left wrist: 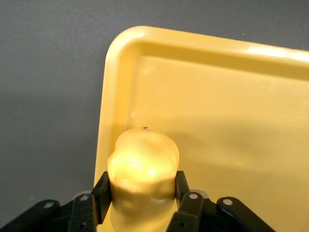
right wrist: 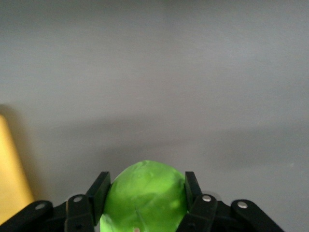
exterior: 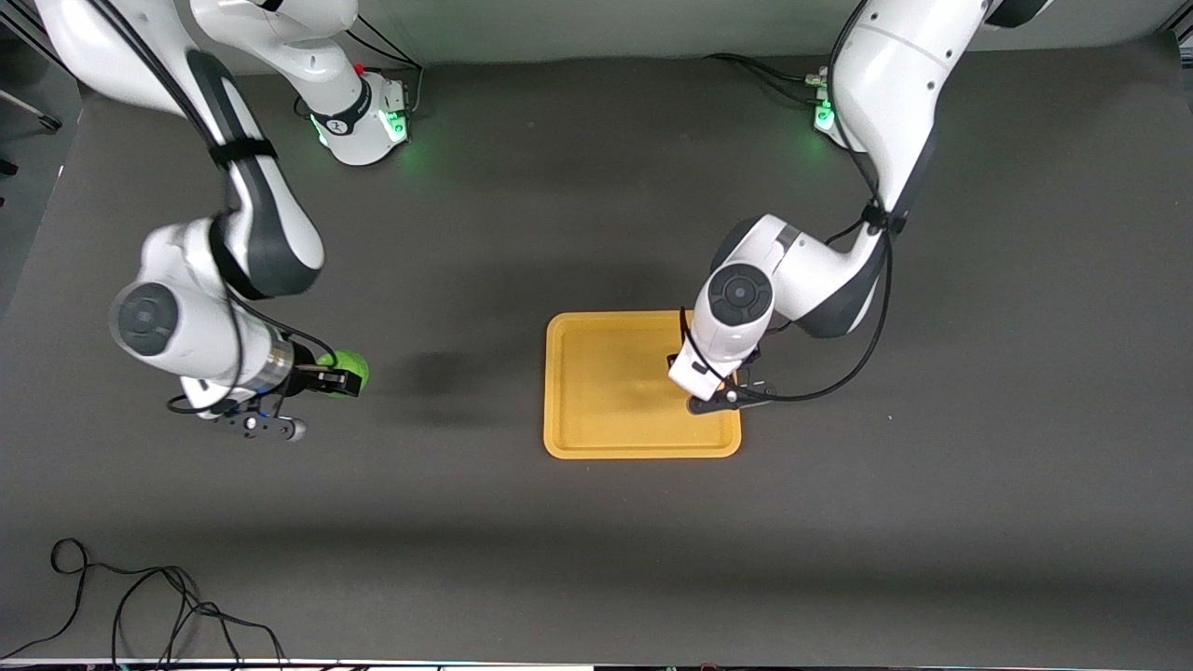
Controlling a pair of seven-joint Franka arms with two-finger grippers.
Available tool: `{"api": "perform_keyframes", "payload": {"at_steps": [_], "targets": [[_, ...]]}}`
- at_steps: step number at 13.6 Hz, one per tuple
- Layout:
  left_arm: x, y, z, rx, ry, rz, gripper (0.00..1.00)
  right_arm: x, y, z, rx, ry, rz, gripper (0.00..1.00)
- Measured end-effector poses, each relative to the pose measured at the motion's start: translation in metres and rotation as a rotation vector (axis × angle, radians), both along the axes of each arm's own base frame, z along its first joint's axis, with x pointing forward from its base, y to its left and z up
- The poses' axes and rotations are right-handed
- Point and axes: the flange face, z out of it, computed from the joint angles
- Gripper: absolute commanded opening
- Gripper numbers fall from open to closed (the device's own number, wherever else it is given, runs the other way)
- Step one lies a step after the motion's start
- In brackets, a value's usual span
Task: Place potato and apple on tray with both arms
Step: 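Carry the potato with the left gripper while the right gripper carries the apple, then release the potato on the tray while the right gripper lowers the apple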
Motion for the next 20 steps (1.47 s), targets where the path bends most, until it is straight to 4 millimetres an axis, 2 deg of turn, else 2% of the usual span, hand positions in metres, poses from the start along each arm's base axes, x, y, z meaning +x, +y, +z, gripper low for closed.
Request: {"api": "perform_keyframes", "payload": {"at_steps": [2,4,5,6,7,8,10,13,15,16,17,18,20], "targets": [[0.002,0.0,-0.008,0.003,-0.001,-0.002,0.43,0.008,0.025,0.031,0.071,-0.033,-0.003,0.24],[0.002,0.0,-0.011,0.005,0.001,-0.004,0.53,0.013,0.056,0.041,0.101,-0.041,-0.056,0.24],[0.001,0.0,-0.013,0.007,0.002,-0.006,0.58,0.016,0.077,0.045,0.117,-0.041,-0.092,0.24],[0.001,-0.001,-0.014,0.008,0.002,-0.008,0.86,0.019,0.1,0.047,0.123,-0.042,-0.118,0.24],[0.001,-0.001,-0.015,0.01,0.001,-0.011,1.0,0.02,0.121,0.046,0.116,-0.043,-0.14,0.24],[0.001,-0.001,-0.015,0.012,-0.002,-0.015,1.0,0.019,0.145,0.041,0.111,-0.043,-0.163,0.24],[0.001,-0.001,-0.015,0.018,-0.006,-0.021,1.0,0.019,0.191,0.022,0.117,-0.081,-0.255,0.24],[0.002,-0.001,-0.014,0.02,-0.008,-0.021,1.0,0.011,0.251,-0.034,0.13,-0.116,-0.365,0.24],[0.009,0.004,-0.006,0.019,-0.023,-0.013,1.0,0.01,0.27,-0.061,0.164,-0.137,-0.437,0.24],[0.015,0.01,0.004,0.023,-0.03,-0.007,1.0,0.008,0.277,-0.072,0.169,-0.138,-0.453,0.24],[0.024,0.025,0.021,0.034,-0.025,-0.015,1.0,0.001,0.289,-0.082,0.156,-0.14,-0.455,0.24],[0.034,0.048,0.044,0.047,-0.013,-0.044,1.0,-0.008,0.303,-0.092,0.134,-0.147,-0.469,0.24],[0.051,0.11,0.094,0.059,0.004,-0.101,1.0,-0.029,0.332,-0.118,0.094,-0.152,-0.5,0.24]]}}
